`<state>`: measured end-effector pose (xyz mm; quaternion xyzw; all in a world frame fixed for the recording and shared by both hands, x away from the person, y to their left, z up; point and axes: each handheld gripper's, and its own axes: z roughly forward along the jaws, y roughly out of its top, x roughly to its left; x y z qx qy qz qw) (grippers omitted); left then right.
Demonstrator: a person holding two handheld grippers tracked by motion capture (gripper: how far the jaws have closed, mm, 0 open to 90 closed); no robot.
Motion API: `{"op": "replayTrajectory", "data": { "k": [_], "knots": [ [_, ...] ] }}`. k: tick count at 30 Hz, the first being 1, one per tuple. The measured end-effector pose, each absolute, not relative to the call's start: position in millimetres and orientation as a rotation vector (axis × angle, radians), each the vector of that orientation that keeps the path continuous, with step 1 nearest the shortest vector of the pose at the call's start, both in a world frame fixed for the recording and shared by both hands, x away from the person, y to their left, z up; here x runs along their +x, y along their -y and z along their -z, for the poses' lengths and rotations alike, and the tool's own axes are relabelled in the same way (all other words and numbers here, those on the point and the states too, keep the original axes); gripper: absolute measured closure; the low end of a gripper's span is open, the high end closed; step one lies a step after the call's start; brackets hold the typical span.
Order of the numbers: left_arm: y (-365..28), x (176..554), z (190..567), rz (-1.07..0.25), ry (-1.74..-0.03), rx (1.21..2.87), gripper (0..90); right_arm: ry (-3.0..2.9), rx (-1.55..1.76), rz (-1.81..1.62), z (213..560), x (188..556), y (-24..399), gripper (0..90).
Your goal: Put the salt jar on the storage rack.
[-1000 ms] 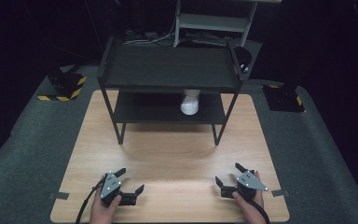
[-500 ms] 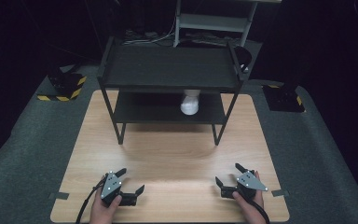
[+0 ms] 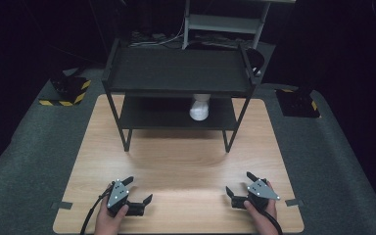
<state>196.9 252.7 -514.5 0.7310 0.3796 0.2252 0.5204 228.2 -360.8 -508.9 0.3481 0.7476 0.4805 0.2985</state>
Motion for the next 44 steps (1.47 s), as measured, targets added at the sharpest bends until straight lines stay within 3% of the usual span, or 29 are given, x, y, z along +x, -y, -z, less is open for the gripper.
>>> {"op": "replayTrajectory", "data": {
  "k": [44],
  "knots": [
    [-253.0, 197.6, 514.2, -0.534, -0.908, 1.755, 0.6, -2.022, 0.926, -1.2, 501.8, 227.2, 354.6, 0.7]
  ]
}}
